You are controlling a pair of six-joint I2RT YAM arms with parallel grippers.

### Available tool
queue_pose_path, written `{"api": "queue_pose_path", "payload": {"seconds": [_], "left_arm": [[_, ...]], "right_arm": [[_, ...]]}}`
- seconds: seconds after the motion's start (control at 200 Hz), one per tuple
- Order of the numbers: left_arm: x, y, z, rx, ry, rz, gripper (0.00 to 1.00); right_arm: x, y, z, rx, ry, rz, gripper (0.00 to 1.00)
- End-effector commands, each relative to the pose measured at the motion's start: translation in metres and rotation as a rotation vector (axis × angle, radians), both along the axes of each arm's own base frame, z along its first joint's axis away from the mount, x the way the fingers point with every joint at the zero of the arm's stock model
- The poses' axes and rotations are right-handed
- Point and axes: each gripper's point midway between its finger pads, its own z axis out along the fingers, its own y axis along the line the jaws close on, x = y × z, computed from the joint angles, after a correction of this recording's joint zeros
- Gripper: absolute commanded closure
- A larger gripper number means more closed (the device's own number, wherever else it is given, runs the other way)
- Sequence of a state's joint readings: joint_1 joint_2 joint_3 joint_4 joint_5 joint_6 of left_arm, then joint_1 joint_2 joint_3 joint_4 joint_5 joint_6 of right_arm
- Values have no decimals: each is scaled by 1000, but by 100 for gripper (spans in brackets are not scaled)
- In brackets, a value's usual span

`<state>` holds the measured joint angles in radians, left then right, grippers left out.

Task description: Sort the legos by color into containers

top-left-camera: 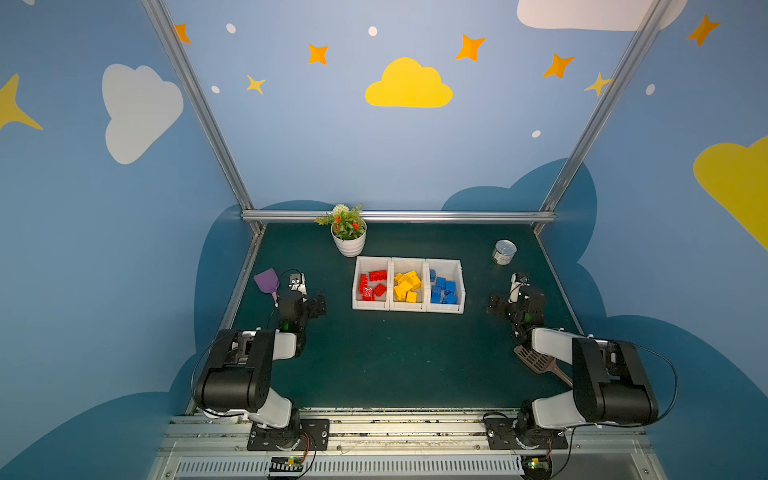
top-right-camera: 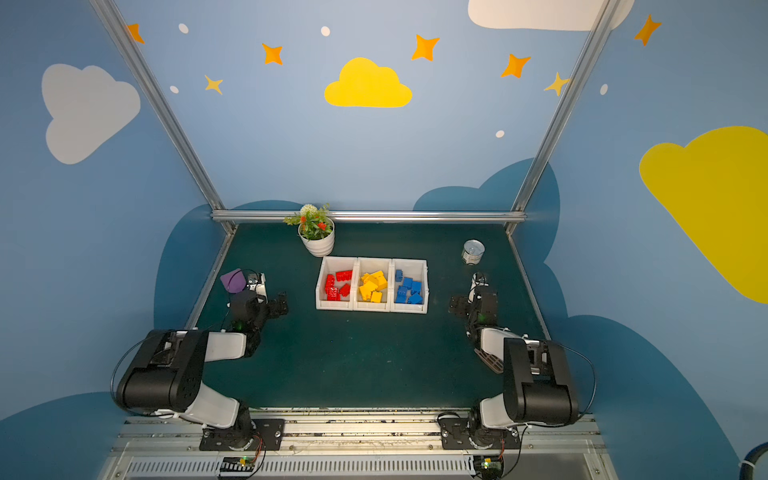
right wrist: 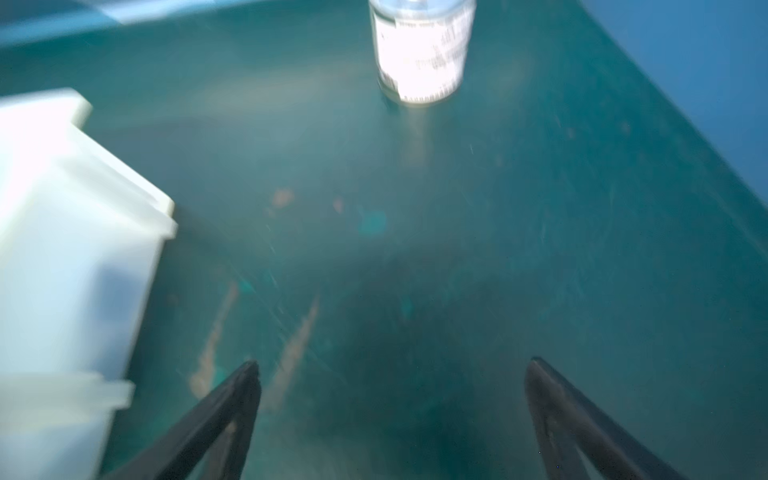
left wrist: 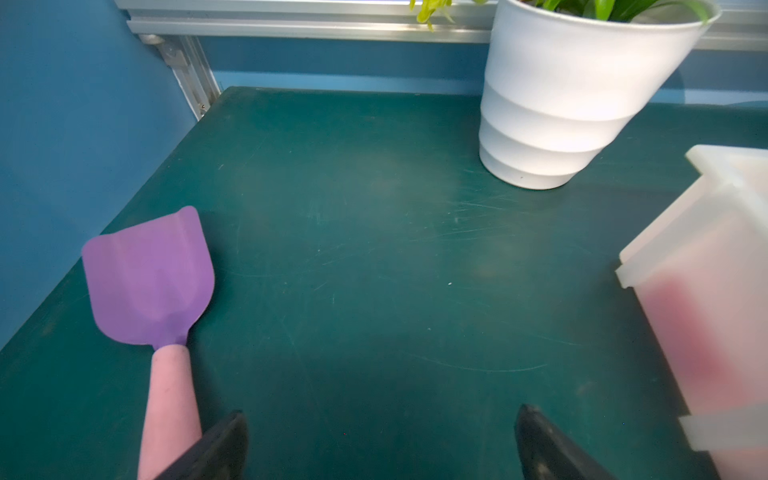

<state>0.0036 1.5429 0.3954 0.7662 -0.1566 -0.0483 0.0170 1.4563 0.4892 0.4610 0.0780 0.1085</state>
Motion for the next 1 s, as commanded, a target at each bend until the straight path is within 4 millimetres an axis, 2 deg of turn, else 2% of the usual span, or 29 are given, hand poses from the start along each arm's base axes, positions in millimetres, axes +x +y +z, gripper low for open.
{"api": "queue_pose_path", "payload": {"seconds": [0.0, 0.996], "left_arm": [[6, -4, 14, 6, -41, -31, 1], [6, -5, 14, 7, -42, -33, 1]], "right_arm": [[7, 0, 14, 2, -35, -14, 1], [8, 1, 12, -15, -26, -16, 1]]}}
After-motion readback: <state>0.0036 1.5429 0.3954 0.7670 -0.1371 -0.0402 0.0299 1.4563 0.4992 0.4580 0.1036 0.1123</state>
